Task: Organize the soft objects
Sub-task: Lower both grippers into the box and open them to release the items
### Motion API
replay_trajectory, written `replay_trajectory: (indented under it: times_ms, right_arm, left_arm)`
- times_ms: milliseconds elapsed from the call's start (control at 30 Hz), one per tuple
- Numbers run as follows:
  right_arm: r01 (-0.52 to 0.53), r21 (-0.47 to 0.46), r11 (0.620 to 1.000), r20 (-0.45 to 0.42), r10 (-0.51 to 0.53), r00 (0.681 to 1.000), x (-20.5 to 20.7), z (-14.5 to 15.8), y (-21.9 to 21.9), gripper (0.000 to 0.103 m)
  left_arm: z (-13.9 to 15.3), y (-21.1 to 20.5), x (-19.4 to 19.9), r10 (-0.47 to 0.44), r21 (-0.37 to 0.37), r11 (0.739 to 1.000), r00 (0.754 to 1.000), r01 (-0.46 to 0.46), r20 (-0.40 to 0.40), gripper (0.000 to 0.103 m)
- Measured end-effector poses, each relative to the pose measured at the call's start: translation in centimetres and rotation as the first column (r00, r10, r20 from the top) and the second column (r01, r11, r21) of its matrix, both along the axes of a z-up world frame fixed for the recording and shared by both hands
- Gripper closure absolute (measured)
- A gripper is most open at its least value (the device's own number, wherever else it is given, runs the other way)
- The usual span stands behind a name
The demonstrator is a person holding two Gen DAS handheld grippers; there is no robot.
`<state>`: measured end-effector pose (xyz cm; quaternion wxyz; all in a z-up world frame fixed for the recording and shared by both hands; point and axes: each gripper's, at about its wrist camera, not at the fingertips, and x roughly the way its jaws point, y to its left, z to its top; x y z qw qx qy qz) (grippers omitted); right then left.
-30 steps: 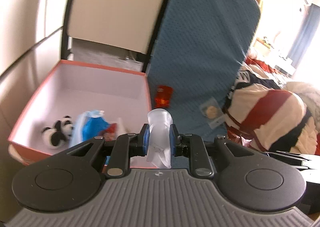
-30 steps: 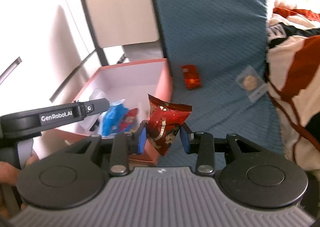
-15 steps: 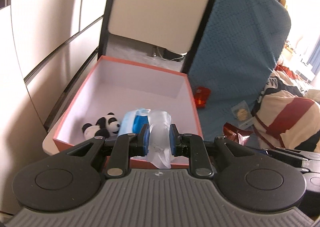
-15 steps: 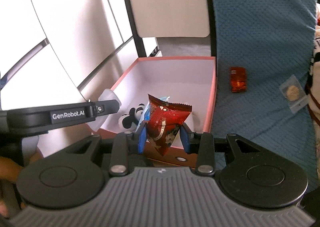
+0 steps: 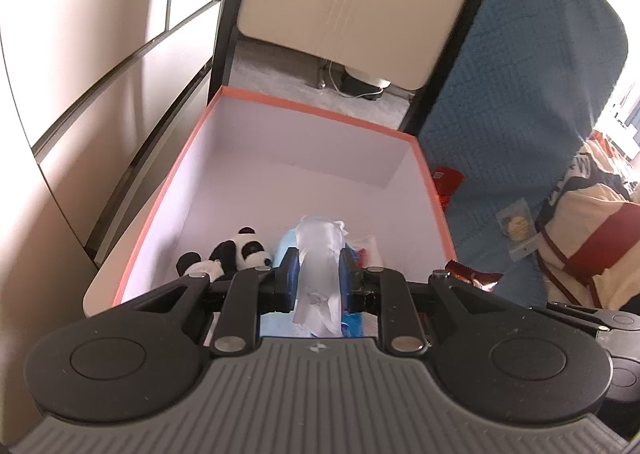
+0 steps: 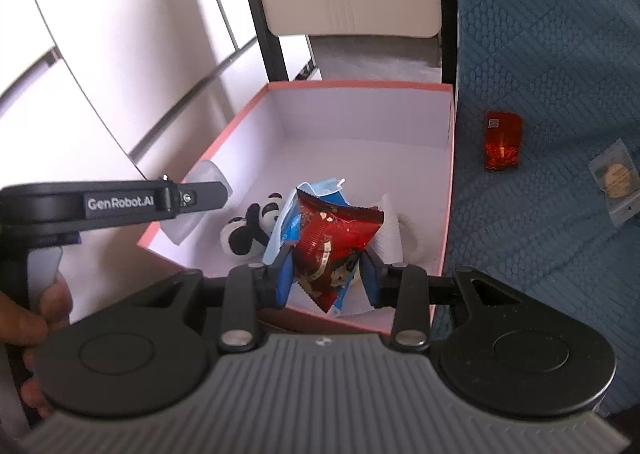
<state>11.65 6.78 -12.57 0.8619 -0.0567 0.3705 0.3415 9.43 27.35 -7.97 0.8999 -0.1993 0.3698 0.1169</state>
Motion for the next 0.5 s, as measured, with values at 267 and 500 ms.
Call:
replay_trajectory:
  times_ms: [267, 500]
  right_arm:
    - [-0.01, -0.054, 0.998, -0.036, 0.008, 0.999, 2.3, -2.1, 3.0, 0.064]
    - [-0.002, -0.074, 0.997, -0.049, -0.002, 0.999, 3.4, -2.9, 3.9, 0.063]
  left_arm:
    - [-2.7, 2.7, 2.1, 0.008, -0.03, 1.0, 0.999, -0.01, -0.05, 0.079]
    - [-3.7, 3.7, 2.9, -0.019, -0.069, 0.997, 0.999, 0.016, -0.049, 0.067]
